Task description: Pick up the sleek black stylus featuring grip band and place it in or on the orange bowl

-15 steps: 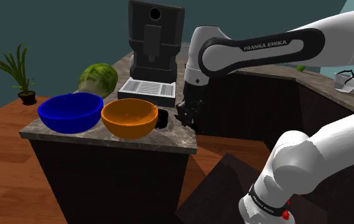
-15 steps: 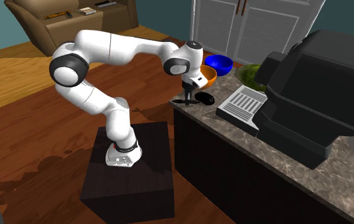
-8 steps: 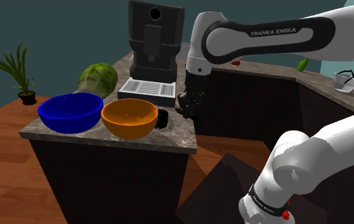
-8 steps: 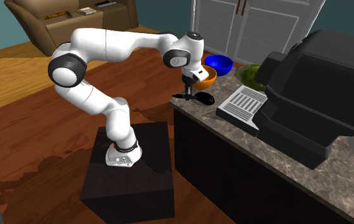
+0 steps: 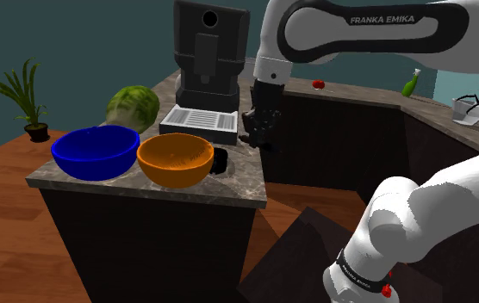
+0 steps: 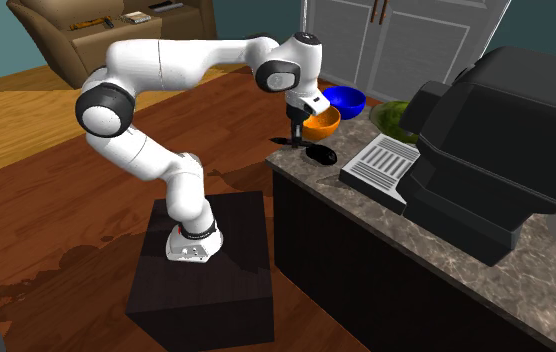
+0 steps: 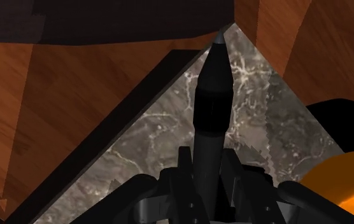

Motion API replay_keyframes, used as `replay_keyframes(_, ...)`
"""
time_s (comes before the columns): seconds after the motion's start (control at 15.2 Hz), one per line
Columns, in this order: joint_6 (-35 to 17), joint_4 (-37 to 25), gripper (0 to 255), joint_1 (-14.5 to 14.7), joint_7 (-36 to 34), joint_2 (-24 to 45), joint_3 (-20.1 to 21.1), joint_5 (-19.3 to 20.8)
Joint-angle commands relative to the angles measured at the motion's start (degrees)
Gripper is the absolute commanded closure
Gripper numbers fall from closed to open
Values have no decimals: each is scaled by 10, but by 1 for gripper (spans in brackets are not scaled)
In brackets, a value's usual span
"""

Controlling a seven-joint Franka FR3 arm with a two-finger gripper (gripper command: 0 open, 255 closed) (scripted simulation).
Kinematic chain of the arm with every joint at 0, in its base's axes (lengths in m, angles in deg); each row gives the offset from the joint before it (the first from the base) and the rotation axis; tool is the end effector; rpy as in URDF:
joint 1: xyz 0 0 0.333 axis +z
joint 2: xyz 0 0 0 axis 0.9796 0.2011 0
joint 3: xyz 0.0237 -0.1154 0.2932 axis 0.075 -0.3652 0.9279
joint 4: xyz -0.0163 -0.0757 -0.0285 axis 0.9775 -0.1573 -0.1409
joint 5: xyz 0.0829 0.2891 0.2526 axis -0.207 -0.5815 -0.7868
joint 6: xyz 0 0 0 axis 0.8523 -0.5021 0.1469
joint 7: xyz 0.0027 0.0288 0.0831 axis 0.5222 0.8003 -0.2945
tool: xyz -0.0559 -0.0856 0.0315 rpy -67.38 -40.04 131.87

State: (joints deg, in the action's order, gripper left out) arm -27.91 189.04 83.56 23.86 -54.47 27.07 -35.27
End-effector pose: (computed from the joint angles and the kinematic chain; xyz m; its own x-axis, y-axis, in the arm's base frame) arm 0.3698 0.0845 0.5585 0.9921 -0.1191 -0.0401 -0.1223 -0.9884 -0.0901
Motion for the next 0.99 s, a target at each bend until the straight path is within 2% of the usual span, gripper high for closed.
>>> replay_keyframes(0.0,15,-17,255,0,-1,2,-1,1)
replay_keyframes(0.73,96,-114,255,-1,-9,18,-5,5)
replay_keyframes(0.92,92,-146,255,4,-31,51,12,-1)
